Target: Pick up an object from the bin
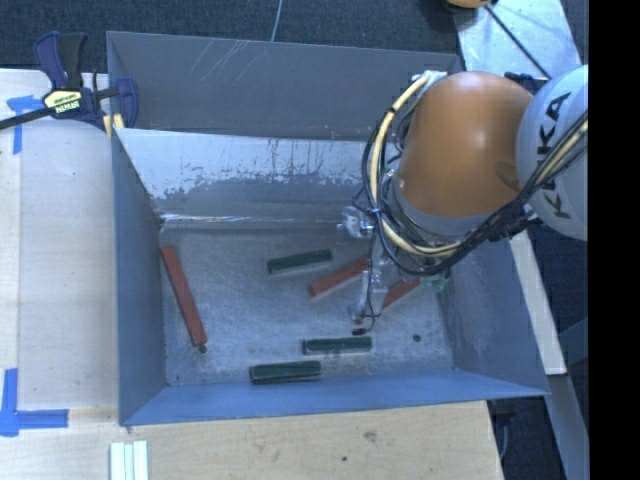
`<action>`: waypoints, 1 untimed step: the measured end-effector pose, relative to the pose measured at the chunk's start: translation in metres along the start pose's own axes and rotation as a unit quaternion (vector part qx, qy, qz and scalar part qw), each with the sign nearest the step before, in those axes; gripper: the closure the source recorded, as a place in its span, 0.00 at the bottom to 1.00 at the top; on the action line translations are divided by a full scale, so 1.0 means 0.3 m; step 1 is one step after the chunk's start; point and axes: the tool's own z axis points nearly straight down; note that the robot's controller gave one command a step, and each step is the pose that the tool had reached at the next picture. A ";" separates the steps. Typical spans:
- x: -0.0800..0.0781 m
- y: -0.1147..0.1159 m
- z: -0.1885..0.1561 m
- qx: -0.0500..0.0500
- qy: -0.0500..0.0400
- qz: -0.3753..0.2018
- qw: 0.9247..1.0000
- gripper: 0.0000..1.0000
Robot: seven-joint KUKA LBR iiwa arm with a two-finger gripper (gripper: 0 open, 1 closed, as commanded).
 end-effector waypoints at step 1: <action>0.000 0.000 0.000 0.000 0.000 0.000 1.000 0.00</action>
Offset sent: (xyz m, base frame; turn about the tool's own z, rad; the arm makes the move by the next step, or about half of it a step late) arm 0.0330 -0.0023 -0.1531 0.2914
